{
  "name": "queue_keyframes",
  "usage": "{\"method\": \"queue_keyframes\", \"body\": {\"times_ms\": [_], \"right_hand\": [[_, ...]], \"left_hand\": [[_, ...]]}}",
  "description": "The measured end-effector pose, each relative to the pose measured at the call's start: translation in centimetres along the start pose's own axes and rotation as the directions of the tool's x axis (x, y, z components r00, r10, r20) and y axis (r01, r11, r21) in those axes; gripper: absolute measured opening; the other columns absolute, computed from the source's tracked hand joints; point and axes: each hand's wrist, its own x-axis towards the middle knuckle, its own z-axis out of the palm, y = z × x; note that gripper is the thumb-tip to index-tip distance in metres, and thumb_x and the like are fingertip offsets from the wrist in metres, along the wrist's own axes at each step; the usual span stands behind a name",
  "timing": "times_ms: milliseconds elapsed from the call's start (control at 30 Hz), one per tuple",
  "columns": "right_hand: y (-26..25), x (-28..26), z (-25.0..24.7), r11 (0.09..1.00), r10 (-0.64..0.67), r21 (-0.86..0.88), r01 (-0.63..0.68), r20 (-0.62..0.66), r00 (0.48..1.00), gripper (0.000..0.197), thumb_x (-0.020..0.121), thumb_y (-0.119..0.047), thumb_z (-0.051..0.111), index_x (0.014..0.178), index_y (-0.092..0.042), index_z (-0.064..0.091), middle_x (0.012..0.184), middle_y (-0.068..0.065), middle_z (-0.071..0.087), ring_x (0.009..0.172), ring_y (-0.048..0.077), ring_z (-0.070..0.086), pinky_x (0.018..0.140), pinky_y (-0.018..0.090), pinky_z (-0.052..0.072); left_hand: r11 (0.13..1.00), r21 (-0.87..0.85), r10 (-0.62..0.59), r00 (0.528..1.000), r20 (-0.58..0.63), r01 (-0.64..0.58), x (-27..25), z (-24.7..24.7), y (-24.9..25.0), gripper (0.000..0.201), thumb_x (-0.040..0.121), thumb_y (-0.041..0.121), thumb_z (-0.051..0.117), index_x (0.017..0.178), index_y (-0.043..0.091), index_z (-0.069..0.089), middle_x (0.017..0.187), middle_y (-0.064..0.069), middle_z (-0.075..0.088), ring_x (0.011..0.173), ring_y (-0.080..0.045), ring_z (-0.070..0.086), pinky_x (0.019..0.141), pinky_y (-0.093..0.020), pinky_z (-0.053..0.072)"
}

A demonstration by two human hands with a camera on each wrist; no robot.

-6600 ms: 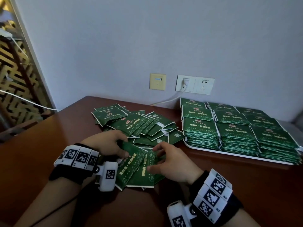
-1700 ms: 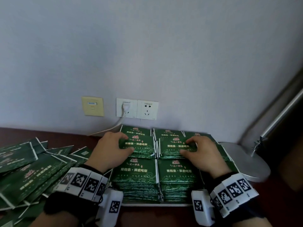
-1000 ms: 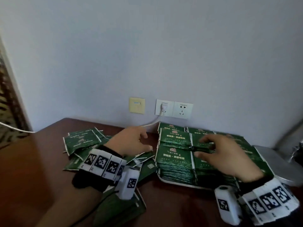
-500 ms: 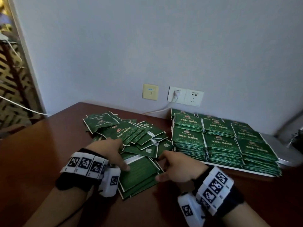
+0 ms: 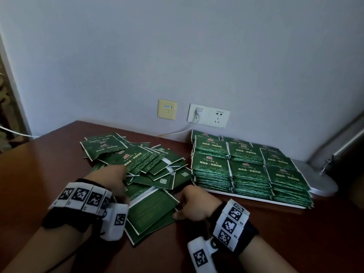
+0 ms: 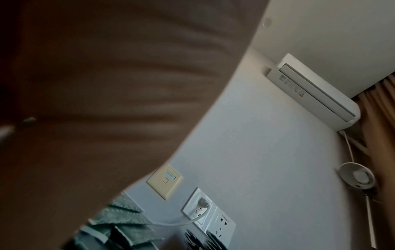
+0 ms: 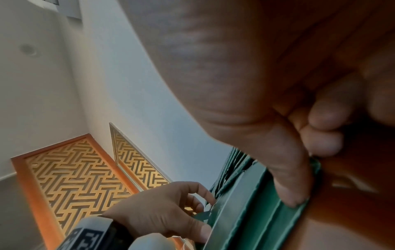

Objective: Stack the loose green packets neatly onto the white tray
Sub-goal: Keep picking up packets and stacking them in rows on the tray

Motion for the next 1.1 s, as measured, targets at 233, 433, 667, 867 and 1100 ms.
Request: {"method": "queue_keyframes", "body": {"times_ms": [233, 433, 667, 867, 1100], "right_hand": [[0.7, -1.4, -1.1, 0.993, 0.03, -0.114, -0.031, -0.01, 0.999, 0.017, 0.084, -0.024, 0.071, 0.073, -0.018, 0.059, 0.086, 0.002, 0.062, 0.084, 0.021, 0.062, 0.058, 0.023, 0.046], [5.0, -4.2, -4.1, 0.951, -0.011, 0.309, 0.013, -0.009, 1.0, 0.016, 0.088, 0.004, 0.06, 0.083, -0.011, 0.055, 0.071, 0.008, 0.066, 0.063, 0.018, 0.071, 0.054, 0.027, 0.056], [9.3, -6.4, -7.7, 0.892, -0.212, 0.421, 0.165, 0.067, 0.975, 0.043, 0.081, 0.018, 0.058, 0.111, -0.009, 0.073, 0.075, 0.0, 0.074, 0.08, 0.016, 0.071, 0.073, 0.026, 0.058], [10.1, -6.6, -8.1, 0.951, -0.226, 0.217, 0.221, -0.004, 0.974, 0.025, 0.077, -0.009, 0.082, 0.093, -0.028, 0.08, 0.076, -0.008, 0.073, 0.067, 0.0, 0.063, 0.067, 0.016, 0.046], [10.6, -6.0, -8.3, 0.982, -0.14, 0.127, 0.137, 0.008, 0.99, 0.022, 0.083, -0.046, 0.073, 0.067, -0.031, 0.073, 0.06, -0.007, 0.062, 0.055, 0.009, 0.055, 0.061, 0.029, 0.049]], "left_hand": [[0.998, -0.05, 0.029, 0.998, -0.055, -0.031, 0.3, 0.1, -0.2, 0.046, 0.073, 0.025, 0.084, 0.113, 0.019, 0.062, 0.117, -0.003, 0.063, 0.097, -0.019, 0.058, 0.077, -0.025, 0.048], [0.973, -0.178, 0.147, 0.989, -0.029, -0.149, 0.3, 0.1, 0.0, 0.032, 0.079, 0.025, 0.082, 0.11, 0.024, 0.073, 0.103, 0.005, 0.07, 0.095, -0.015, 0.064, 0.081, -0.027, 0.049], [0.823, -0.437, 0.249, 0.922, -0.295, -0.362, -0.2, 0.0, 1.1, 0.015, 0.083, 0.016, 0.078, 0.075, 0.029, 0.077, 0.071, 0.006, 0.074, 0.069, -0.021, 0.069, 0.07, -0.031, 0.055], [0.679, -0.515, 0.332, 0.844, -0.421, -0.524, -0.9, 0.2, 2.3, 0.016, 0.084, 0.017, 0.077, 0.083, 0.033, 0.081, 0.072, 0.001, 0.075, 0.071, -0.035, 0.067, 0.066, -0.034, 0.055], [0.661, -0.351, 0.639, 0.743, -0.2, -0.663, -1.5, 0.6, 2.9, 0.025, 0.076, 0.015, 0.083, 0.081, 0.038, 0.078, 0.093, 0.012, 0.068, 0.084, -0.01, 0.066, 0.076, -0.02, 0.051]]}}
